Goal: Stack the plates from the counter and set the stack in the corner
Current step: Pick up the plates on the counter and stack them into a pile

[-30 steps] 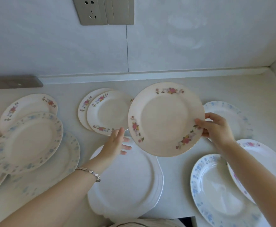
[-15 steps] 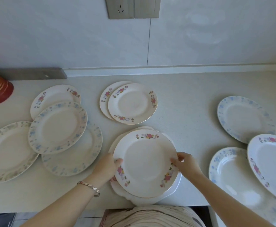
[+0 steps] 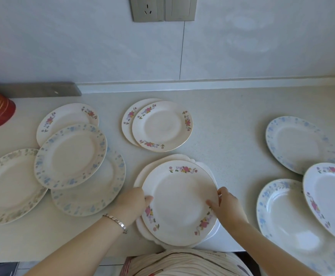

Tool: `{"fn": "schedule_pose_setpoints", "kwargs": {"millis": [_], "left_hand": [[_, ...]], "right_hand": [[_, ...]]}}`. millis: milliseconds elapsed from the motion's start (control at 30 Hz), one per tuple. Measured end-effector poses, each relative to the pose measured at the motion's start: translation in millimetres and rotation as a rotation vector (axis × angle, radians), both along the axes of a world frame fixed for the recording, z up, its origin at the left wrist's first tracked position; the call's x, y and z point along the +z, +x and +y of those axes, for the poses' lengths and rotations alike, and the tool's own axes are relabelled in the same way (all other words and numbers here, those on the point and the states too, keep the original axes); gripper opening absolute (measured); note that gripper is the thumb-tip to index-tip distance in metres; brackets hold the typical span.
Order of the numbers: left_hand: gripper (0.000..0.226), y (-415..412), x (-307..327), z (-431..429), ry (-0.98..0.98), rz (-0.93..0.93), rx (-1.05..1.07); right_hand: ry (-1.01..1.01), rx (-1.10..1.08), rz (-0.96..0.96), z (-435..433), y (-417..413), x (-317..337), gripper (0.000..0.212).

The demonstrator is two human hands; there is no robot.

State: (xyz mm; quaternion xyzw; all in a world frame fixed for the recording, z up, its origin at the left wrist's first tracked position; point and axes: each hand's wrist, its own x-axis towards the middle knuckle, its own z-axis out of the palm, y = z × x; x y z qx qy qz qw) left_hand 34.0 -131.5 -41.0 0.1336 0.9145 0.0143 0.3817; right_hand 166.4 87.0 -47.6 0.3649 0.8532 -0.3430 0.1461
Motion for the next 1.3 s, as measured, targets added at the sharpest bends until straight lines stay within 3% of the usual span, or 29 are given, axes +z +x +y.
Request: {"fn": "schedule_pose_setpoints", "kwargs": {"millis": [233, 367, 467, 533, 633, 733, 800, 933, 1067, 1167, 1233, 1300], "left_hand": [[0.028, 1, 0, 7, -0.1, 0.048, -0.018], [0.038, 0, 1, -2, -0.081, 0.104, -0.033], [0.033, 1, -1, -9, -0.013, 0.173, 0.057], [0.032, -3, -3, -10, 0.071, 0.189, 0.138], [0.041, -11, -6, -9, 0.197, 0.159, 0.241], [0.048, -17, -8, -4, 0.239, 0.093, 0.341], [0.048, -19, -9, -3, 0.239, 0.055, 0.396], [0.05, -19, -9, -5, 0.238, 0.031, 0.425], [0.048, -20, -2, -3, 0.19, 0.11, 0.362], [0.04, -26, 14, 0, 0.46, 0.317, 0.461], [0.045, -33, 28, 6, 0.757, 0.137, 0.729], [0.047, -37, 36, 12, 0.911, -0.13, 0.923]], "right_hand": [[0.103, 0.226, -0.259, 3, -24, 4, 0.053], [0.375, 0.469, -0.417, 11, -37, 15, 0.059], [0.461, 0.44, -0.297, 21, -61, 28, 0.059], [0.267, 0.192, -0.072, 24, -94, 32, 0.051], [-0.235, -0.255, 0.151, 24, -158, 26, 0.028], [-0.554, -0.528, 0.104, 12, -198, 20, 0.023], [-0.632, -0.616, 0.069, 5, -208, 19, 0.022], [-0.669, -0.697, 0.112, 3, -205, 22, 0.002], [-0.721, -0.694, 0.269, 15, -175, 32, 0.012], [-0.77, -0.659, 0.302, 35, -131, 39, 0.008], [-0.813, -0.579, 0.274, 49, -97, 39, 0.013], [-0.846, -0.485, 0.263, 58, -66, 36, 0.025]]}}
